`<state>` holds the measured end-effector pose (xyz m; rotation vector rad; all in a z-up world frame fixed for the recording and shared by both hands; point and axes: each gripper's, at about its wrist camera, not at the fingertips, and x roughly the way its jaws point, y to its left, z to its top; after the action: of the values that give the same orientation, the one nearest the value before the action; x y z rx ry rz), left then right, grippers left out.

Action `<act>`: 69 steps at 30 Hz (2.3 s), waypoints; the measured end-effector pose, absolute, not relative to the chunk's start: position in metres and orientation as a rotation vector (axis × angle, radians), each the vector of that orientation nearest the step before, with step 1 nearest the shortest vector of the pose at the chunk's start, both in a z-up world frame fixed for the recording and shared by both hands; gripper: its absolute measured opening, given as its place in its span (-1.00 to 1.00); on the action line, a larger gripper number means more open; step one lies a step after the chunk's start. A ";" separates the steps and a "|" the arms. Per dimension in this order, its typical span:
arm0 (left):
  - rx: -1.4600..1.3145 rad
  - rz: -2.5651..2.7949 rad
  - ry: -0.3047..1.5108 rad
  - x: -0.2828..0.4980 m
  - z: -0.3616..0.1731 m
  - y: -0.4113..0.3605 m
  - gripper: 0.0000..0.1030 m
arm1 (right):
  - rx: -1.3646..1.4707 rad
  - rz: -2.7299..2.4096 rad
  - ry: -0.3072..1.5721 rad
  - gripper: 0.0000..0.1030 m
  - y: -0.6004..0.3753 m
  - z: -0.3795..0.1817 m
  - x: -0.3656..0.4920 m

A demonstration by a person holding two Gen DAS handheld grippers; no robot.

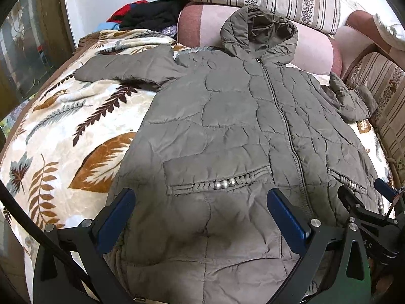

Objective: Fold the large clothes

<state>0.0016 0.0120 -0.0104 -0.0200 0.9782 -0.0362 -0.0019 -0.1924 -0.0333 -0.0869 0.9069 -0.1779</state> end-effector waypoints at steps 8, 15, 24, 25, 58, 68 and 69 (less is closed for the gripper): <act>-0.065 -0.042 0.996 0.004 -0.013 0.025 1.00 | -0.090 -0.160 0.932 0.88 -0.180 -0.034 0.002; -0.071 -0.034 1.005 0.006 -0.015 0.030 1.00 | -0.111 -0.149 0.934 0.88 -0.171 -0.035 0.003; -0.064 -0.006 1.001 0.017 -0.012 0.043 1.00 | -0.088 -0.156 0.936 0.88 -0.179 -0.037 0.006; -0.064 0.004 0.993 0.019 -0.010 0.047 1.00 | -0.085 -0.158 0.936 0.88 -0.180 -0.037 0.007; -0.791 0.208 0.943 0.349 -0.077 0.394 0.60 | -0.072 -0.288 0.992 0.88 -0.228 -0.068 0.078; -0.680 0.319 0.941 0.386 -0.085 0.387 0.01 | -0.098 -0.298 1.000 0.88 -0.222 -0.075 0.094; -0.645 0.343 0.953 0.387 -0.084 0.386 -0.32 | -0.096 -0.299 1.001 0.88 -0.222 -0.076 0.094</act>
<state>0.3867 0.3858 -0.0843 -0.6450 0.9531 0.3429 0.0939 -0.2220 -0.0759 -0.0965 1.0015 -0.2989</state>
